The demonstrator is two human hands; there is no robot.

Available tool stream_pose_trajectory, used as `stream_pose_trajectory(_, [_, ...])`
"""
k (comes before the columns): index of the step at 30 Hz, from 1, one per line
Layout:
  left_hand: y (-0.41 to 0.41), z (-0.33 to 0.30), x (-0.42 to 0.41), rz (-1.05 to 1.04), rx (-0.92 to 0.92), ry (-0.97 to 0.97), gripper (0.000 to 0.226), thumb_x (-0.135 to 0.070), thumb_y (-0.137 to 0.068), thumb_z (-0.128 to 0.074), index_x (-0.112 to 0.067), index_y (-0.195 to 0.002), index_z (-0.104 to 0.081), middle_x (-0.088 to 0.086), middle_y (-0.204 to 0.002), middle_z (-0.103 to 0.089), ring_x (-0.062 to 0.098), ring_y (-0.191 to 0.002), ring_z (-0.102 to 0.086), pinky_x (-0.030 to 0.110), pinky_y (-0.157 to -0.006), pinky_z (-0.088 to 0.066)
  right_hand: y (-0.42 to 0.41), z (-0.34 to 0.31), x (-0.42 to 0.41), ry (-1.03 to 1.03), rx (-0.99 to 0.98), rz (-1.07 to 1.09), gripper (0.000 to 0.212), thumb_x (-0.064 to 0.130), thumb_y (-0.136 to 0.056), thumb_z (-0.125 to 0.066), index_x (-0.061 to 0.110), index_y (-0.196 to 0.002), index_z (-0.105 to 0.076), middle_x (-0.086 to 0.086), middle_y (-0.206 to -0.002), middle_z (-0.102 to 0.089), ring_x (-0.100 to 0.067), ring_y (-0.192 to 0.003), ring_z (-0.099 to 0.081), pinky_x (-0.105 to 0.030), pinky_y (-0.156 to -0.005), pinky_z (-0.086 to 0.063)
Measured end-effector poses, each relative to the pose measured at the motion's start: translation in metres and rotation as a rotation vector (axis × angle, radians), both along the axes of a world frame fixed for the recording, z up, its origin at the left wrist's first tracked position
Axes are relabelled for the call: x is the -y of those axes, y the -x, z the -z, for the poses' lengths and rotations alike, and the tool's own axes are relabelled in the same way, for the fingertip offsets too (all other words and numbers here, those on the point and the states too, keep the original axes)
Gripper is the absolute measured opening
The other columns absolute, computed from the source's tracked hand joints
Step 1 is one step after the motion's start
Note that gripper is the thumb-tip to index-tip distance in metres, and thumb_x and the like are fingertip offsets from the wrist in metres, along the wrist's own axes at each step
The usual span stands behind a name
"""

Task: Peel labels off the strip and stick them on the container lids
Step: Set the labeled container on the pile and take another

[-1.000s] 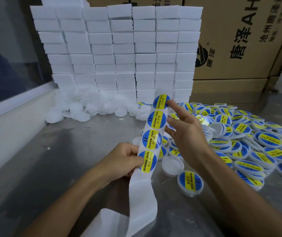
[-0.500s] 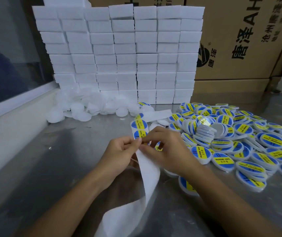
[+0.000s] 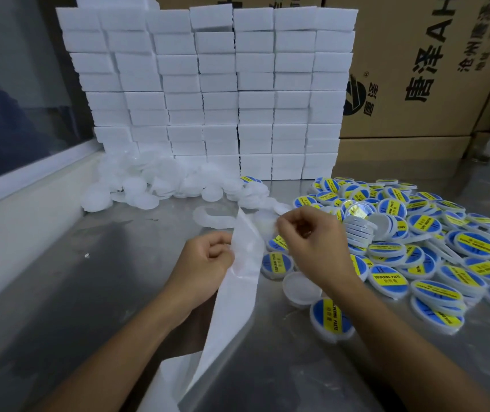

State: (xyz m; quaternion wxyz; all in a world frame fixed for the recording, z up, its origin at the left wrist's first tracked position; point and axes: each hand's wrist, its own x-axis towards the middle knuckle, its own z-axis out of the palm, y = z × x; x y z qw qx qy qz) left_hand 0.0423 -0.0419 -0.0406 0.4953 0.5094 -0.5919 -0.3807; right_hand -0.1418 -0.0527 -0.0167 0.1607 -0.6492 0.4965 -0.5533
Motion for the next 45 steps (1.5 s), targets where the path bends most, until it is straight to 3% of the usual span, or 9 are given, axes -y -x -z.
stream_pose_trajectory(3, [-0.008, 0.002, 0.007, -0.124, -0.019, -0.016, 0.033, 0.004, -0.086, -0.054, -0.025, -0.085, -0.070, 0.021, -0.084, -0.070, 0.019, -0.063, -0.059, 0.028, -0.062, -0.046, 0.009, -0.002, 0.006, -0.257, 0.462, 0.024, 0.013, 0.012, -0.085, -0.067, 0.015, -0.074, -0.071, 0.008, -0.058, -0.065, -0.002, -0.052, -0.055, -0.017, -0.049, -0.048])
stream_pose_trajectory(5, [-0.015, 0.007, 0.016, -0.218, -0.016, -0.008, 0.020, -0.003, -0.086, -0.060, -0.022, -0.088, -0.066, 0.015, -0.076, -0.071, 0.012, -0.053, -0.061, 0.021, -0.052, -0.048, 0.014, -0.003, 0.007, -0.347, 0.633, 0.025, 0.009, 0.014, -0.085, -0.069, 0.016, -0.077, -0.072, 0.008, -0.061, -0.069, -0.003, -0.059, -0.064, -0.017, -0.054, -0.052])
stream_pose_trajectory(8, [-0.027, 0.015, 0.034, -0.355, 0.029, 0.023, 0.012, -0.016, -0.084, -0.070, -0.022, -0.087, -0.060, -0.001, -0.065, -0.069, 0.023, -0.065, -0.067, 0.037, -0.068, -0.056, 0.013, -0.005, 0.006, -0.338, 0.742, 0.005, 0.006, 0.012, -0.085, -0.071, 0.016, -0.081, -0.073, 0.000, -0.072, -0.075, -0.008, -0.069, -0.071, -0.017, -0.060, -0.056])
stream_pose_trajectory(14, [-0.038, 0.007, 0.085, -0.573, 0.226, 0.119, 0.003, -0.021, -0.086, -0.060, -0.021, -0.084, -0.060, -0.014, -0.075, -0.060, 0.018, -0.077, -0.060, 0.026, -0.066, -0.042, 0.002, -0.011, -0.003, -0.179, 0.601, -0.060, 0.015, 0.005, -0.083, -0.073, 0.020, -0.082, -0.075, 0.009, -0.069, -0.073, -0.001, -0.064, -0.066, -0.014, -0.063, -0.054])
stream_pose_trajectory(19, [-0.032, -0.019, 0.143, -0.504, 0.434, 0.195, 0.018, -0.014, -0.091, -0.051, -0.019, -0.091, -0.068, 0.002, -0.092, -0.069, 0.025, -0.090, -0.062, 0.035, -0.082, -0.051, -0.004, -0.010, -0.005, -0.081, 0.530, -0.115, 0.011, 0.005, -0.081, -0.075, 0.016, -0.083, -0.075, 0.003, -0.072, -0.074, -0.004, -0.067, -0.068, -0.017, -0.065, -0.055])
stream_pose_trajectory(25, [-0.031, -0.030, 0.211, -0.292, 0.692, 0.014, 0.029, -0.002, -0.088, -0.055, -0.016, -0.108, -0.072, 0.010, -0.119, -0.066, 0.023, -0.105, -0.060, 0.026, -0.084, -0.046, -0.003, 0.001, 0.005, -0.033, 0.426, -0.090, 0.017, 0.001, -0.081, -0.074, 0.015, -0.090, -0.073, 0.002, -0.076, -0.073, -0.008, -0.070, -0.068, -0.020, -0.068, -0.056])
stream_pose_trajectory(30, [-0.024, -0.025, 0.233, -0.259, 0.816, -0.114, 0.022, -0.019, -0.086, -0.064, -0.006, -0.102, -0.072, 0.016, -0.112, -0.069, 0.031, -0.100, -0.063, 0.031, -0.085, -0.048, 0.002, 0.004, 0.009, -0.013, 0.406, -0.082, 0.015, 0.006, -0.083, -0.073, 0.020, -0.081, -0.074, 0.007, -0.075, -0.073, -0.003, -0.067, -0.066, -0.017, -0.061, -0.053])
stream_pose_trajectory(34, [-0.021, -0.021, 0.242, -0.331, 0.816, -0.138, 0.042, -0.035, -0.081, -0.071, -0.005, -0.110, -0.066, 0.017, -0.116, -0.064, 0.034, -0.110, -0.058, 0.035, -0.086, -0.048, 0.003, 0.006, 0.010, -0.046, 0.382, -0.070, 0.009, 0.011, -0.084, -0.073, 0.019, -0.085, -0.074, -0.003, -0.094, -0.072, -0.007, -0.071, -0.068, -0.019, -0.062, -0.052])
stream_pose_trajectory(45, [-0.016, -0.025, 0.229, -0.394, 0.819, -0.136, 0.025, -0.016, -0.077, -0.063, -0.005, -0.099, -0.064, 0.015, -0.107, -0.063, 0.032, -0.087, -0.058, 0.034, -0.075, -0.049, 0.003, 0.008, 0.010, -0.063, 0.359, -0.085, 0.005, 0.016, -0.085, -0.072, 0.019, -0.088, -0.074, -0.008, -0.089, -0.067, -0.001, -0.052, -0.058, -0.011, -0.049, -0.040])
